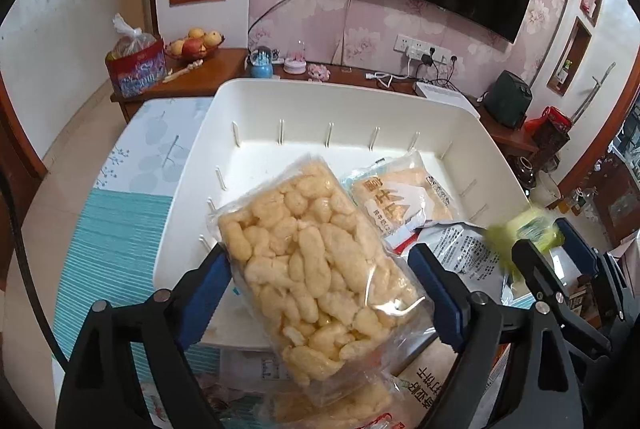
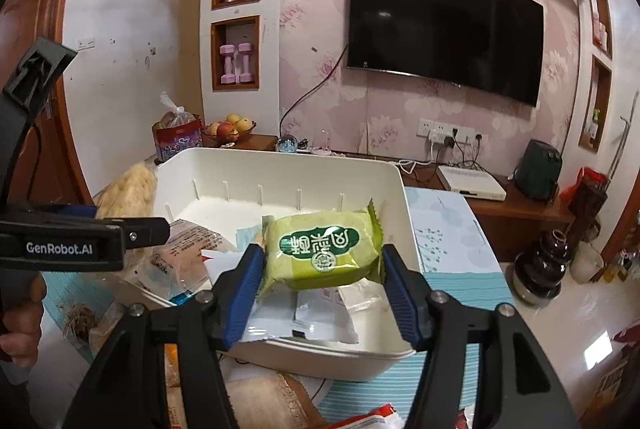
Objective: Organize snacks
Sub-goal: 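Carry both snacks over the white bin and open both grippers to drop them, then withdraw both grippers from the bin back toward the snack pile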
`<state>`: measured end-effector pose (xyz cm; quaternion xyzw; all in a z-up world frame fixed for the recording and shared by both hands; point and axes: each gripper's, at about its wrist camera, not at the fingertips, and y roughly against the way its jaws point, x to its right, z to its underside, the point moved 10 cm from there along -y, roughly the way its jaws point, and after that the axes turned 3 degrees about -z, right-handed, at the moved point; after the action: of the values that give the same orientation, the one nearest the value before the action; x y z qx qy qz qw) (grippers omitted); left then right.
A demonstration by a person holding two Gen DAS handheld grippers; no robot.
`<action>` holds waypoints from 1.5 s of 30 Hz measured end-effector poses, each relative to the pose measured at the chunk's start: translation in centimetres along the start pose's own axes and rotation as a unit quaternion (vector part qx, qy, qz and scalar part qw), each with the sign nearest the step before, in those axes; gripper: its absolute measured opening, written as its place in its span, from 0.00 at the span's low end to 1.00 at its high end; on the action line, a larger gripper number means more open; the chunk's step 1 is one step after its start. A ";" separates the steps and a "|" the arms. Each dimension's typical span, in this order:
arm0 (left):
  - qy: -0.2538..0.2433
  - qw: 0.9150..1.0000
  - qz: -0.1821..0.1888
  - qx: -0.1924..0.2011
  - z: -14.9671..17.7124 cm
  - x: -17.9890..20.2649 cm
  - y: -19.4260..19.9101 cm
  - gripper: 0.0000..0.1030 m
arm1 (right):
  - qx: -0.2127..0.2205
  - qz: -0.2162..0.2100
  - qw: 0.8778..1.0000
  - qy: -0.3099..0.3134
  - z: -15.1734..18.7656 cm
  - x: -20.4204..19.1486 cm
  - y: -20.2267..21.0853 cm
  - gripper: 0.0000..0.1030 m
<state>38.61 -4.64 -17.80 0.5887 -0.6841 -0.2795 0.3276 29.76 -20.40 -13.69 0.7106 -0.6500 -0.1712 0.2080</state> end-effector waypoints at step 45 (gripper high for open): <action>-0.017 0.998 0.023 0.054 9.7 -0.1 20.3 0.94 | -0.005 0.001 0.992 -0.125 1.8 0.3 19.4 0.75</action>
<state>18.43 -1.51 -8.32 0.5845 -0.7171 -0.2451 0.2899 12.28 -22.22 -5.18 0.6818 -0.6707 -0.2621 0.1290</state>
